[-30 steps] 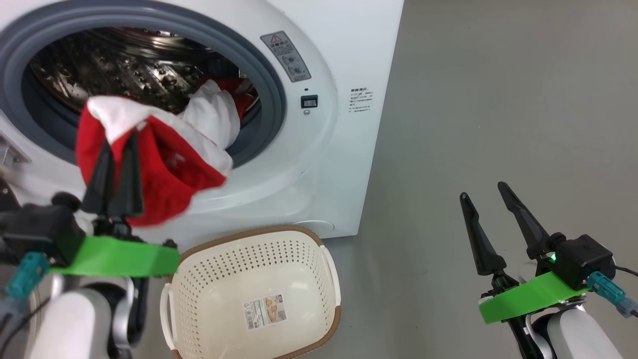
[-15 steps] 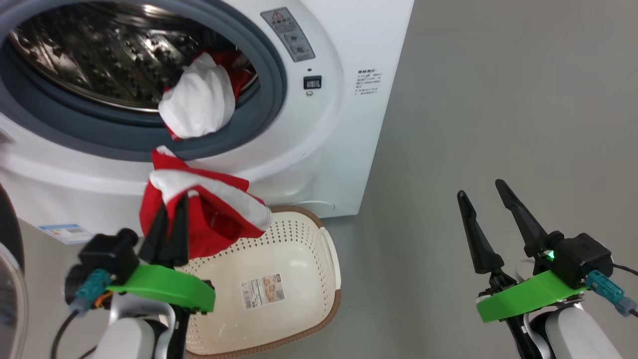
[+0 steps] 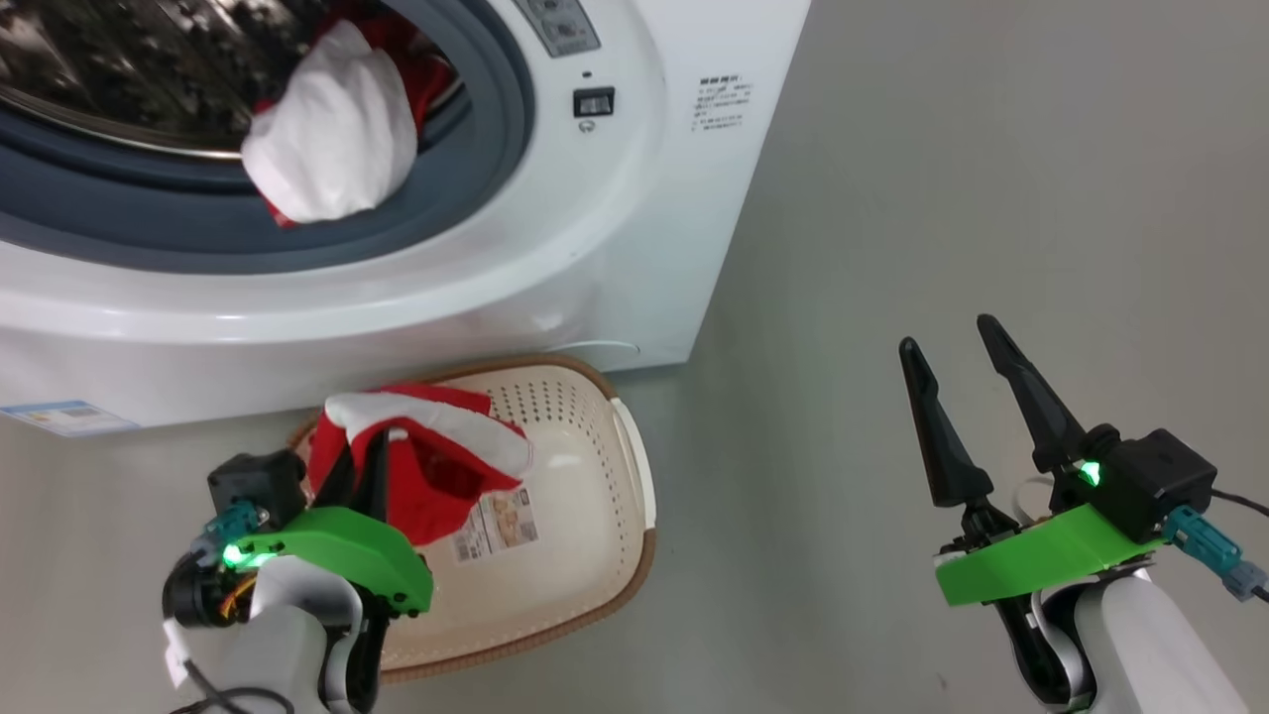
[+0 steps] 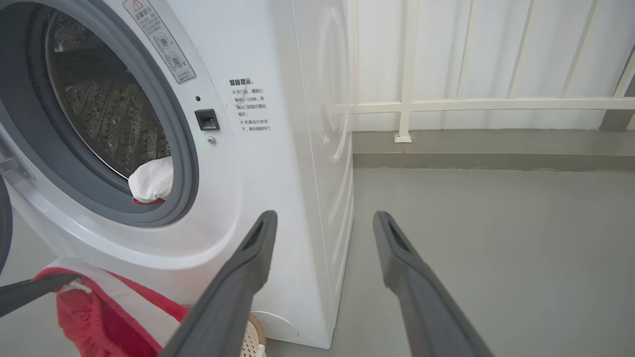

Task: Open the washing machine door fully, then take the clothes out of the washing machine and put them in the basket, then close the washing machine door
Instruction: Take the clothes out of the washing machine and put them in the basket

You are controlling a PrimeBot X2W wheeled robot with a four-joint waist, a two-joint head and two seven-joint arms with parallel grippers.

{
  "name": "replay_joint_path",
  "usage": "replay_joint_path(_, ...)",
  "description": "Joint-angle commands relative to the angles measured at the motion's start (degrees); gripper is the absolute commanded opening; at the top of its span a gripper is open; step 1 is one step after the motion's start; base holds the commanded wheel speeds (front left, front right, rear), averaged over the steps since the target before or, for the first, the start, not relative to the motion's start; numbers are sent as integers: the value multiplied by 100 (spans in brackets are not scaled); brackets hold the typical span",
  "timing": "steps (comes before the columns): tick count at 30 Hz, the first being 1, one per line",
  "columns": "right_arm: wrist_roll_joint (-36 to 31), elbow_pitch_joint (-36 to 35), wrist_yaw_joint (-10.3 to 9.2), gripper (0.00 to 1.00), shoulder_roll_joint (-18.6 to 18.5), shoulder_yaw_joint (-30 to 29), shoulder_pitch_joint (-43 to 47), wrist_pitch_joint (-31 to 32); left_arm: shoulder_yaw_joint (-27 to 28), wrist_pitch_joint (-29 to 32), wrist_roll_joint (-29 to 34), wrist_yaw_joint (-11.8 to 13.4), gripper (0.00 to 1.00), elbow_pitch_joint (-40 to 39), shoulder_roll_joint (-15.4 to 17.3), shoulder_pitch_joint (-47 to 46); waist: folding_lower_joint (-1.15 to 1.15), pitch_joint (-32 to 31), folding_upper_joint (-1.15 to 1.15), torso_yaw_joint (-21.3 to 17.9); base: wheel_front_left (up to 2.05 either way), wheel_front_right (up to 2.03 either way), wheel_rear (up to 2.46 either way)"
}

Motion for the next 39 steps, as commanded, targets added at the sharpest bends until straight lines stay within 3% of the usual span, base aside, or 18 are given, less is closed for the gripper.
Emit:
replay_joint_path(1, 83, -172, 28, 100, -8, 126, -147, -36, 174, -105, -93, -89, 0, 287, 58, -247, 0, 257, 0, -137, 0, 0, 0)
replay_joint_path(10, 103, -197, 28, 100, -4, 151, -292, -36, 38, -190, -196, -386, 0, 1905, -8, -927, 0, 660, 0, -225, 0, 0, 0)
replay_joint_path(19, 117, -232, 28, 100, -22, 243, -448, -36, -113, 13, -284, -506, 0, 3201, -71, -1635, 0, 1006, 0, -269, 0, 0, 0)
replay_joint_path(33, 155, -273, 28, 100, -52, 336, -640, -36, -117, 874, -510, -485, 0, 3666, -43, -1915, 0, 1370, 0, -400, 0, 0, 0)
replay_joint_path(34, 157, -271, 28, 100, -52, 338, -651, -36, -109, 912, -529, -477, 10, 3671, -37, -1914, 0, 1381, 0, -403, 0, 0, 0)
replay_joint_path(36, 163, -256, 28, 100, -53, 336, -664, -36, -111, 906, -543, -453, 49, 3678, -32, -1923, 0, 1379, 0, -395, 0, 0, 0)
replay_joint_path(37, 162, -245, 28, 100, -52, 329, -664, -36, -119, 877, -544, -451, 96, 3680, -34, -1930, 0, 1365, 0, -385, 0, 0, 0)
replay_joint_path(39, 151, -215, 28, 100, -48, 319, -660, -36, -138, 858, -551, -461, 100, 3685, -40, -1927, 0, 1301, 0, -353, 0, 0, 0)
